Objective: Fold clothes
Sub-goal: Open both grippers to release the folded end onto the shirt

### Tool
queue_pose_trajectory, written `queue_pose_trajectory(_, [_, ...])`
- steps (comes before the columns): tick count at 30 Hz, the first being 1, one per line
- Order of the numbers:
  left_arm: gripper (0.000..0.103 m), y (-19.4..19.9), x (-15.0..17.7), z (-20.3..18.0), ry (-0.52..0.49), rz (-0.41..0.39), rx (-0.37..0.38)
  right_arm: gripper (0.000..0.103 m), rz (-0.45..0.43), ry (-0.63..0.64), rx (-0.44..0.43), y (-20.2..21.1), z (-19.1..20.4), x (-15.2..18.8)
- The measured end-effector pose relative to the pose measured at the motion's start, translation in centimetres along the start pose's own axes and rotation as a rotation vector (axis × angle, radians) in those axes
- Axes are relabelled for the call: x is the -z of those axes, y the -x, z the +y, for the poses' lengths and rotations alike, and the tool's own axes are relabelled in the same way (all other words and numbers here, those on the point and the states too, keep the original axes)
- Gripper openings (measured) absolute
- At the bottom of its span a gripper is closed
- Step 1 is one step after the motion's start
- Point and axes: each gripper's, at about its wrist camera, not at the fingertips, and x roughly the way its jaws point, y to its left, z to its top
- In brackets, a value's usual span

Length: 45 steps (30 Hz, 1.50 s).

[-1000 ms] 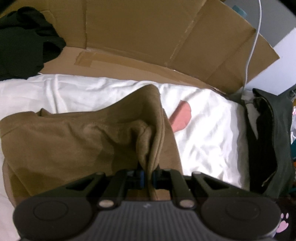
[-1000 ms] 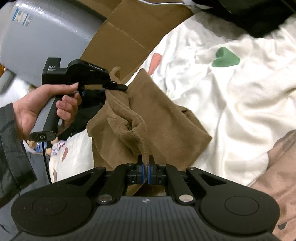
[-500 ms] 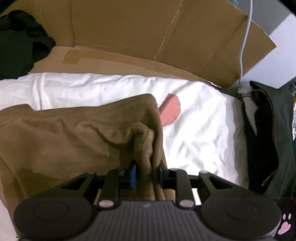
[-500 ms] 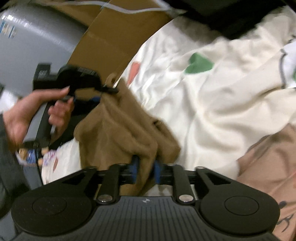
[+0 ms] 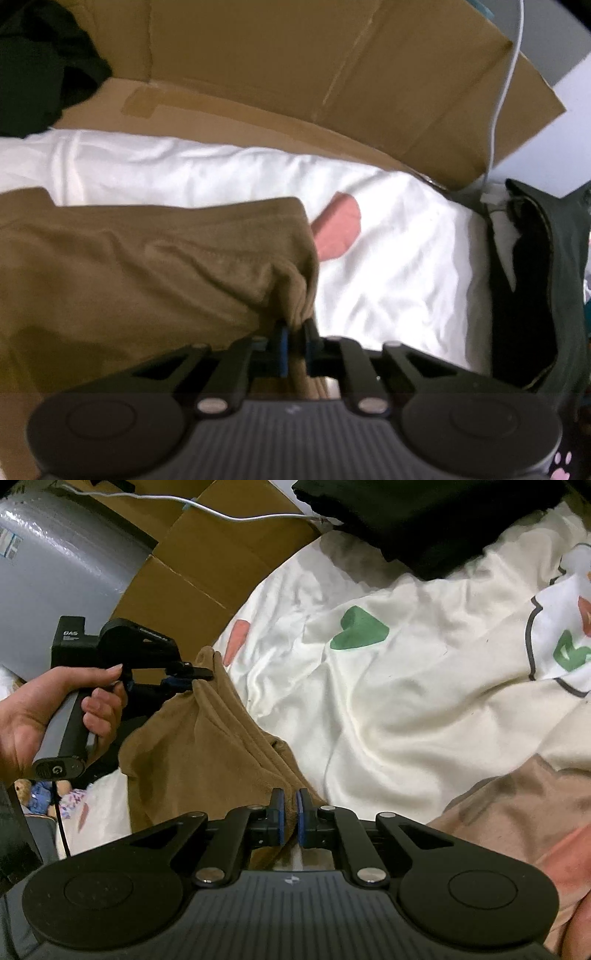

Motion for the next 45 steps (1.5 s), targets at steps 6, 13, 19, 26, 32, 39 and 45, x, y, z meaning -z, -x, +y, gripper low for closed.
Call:
queue_pose_trajectory(6, [0.054,2.5,-0.7,-0.8,-0.040,-0.022,0.048,0.018,0.027,0.088,-0.002,-0.1,1.0,-0.7])
queue_pose_trajectory(13, [0.059,7.8,-1.7,2.4,-0.039,-0.082,0.038,0.037,-0.015,0.151,0.031,1.2,2.1,-2.3])
queue_pose_trajectory(19, [0.060,12.1,-2.0,9.3,0.045,-0.131,-0.019,0.038,-0.022,0.170,0.042,1.9,2.5,-4.5])
queue_pose_trajectory(26, [0.063,14.0,-1.6,16.2,0.127,-0.181,-0.044,0.038,-0.011,0.258,0.024,0.8,4.8,-6.5])
queue_pose_trajectory(32, [0.063,13.7,-0.9,20.8,0.176,-0.204,-0.063,0.038,0.029,0.341,0.008,-1.5,7.1,-8.5])
queue_pose_trajectory(39, [0.060,11.5,-0.8,24.3,0.186,-0.234,-0.044,0.045,0.060,0.413,-0.015,-6.0,10.4,-12.7])
queue_pose_trajectory(45, [0.049,9.7,-1.7,25.5,0.190,-0.238,0.041,0.045,0.092,0.462,-0.027,-10.2,12.4,-15.5])
